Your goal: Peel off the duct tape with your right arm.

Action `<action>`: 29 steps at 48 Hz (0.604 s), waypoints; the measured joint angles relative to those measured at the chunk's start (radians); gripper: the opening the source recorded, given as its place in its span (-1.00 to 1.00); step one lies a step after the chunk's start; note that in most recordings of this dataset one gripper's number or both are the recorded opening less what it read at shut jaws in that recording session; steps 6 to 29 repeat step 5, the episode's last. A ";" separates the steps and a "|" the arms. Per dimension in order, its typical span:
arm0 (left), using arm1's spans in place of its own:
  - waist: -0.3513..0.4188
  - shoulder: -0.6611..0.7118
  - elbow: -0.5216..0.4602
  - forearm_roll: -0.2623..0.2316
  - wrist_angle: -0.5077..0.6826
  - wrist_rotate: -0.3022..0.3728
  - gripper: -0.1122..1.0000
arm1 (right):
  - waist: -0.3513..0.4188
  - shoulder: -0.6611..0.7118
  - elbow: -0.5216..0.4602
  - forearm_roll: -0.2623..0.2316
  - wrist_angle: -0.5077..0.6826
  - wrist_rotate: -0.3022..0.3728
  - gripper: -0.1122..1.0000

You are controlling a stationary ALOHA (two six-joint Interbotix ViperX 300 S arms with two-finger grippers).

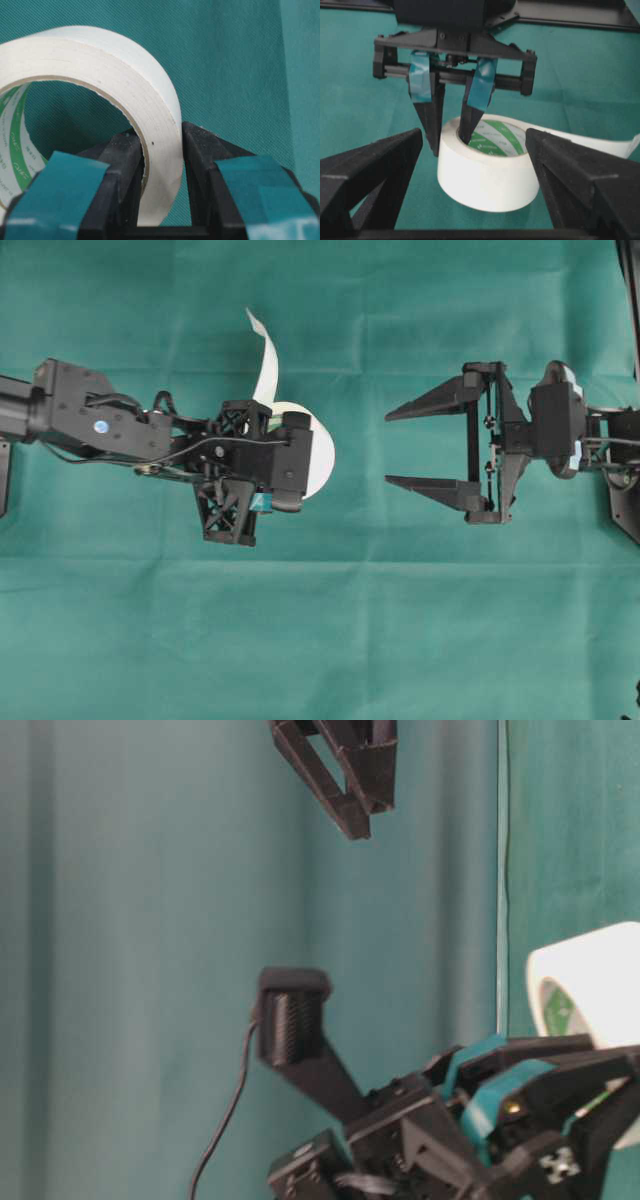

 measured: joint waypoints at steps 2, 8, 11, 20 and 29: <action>-0.003 0.015 -0.012 0.000 0.021 0.003 -0.43 | 0.002 0.000 0.000 0.000 -0.002 0.000 0.48; -0.008 0.029 -0.031 0.000 0.041 0.002 -0.43 | 0.003 0.000 0.000 0.000 0.000 0.000 0.48; -0.008 0.029 -0.031 0.000 0.041 0.002 -0.43 | 0.003 0.000 0.000 0.000 0.000 0.000 0.48; -0.008 0.029 -0.031 0.000 0.041 0.002 -0.43 | 0.003 0.000 0.000 0.000 0.000 0.000 0.48; -0.008 0.029 -0.031 0.000 0.041 0.002 -0.43 | 0.003 0.000 0.000 0.000 0.000 0.000 0.48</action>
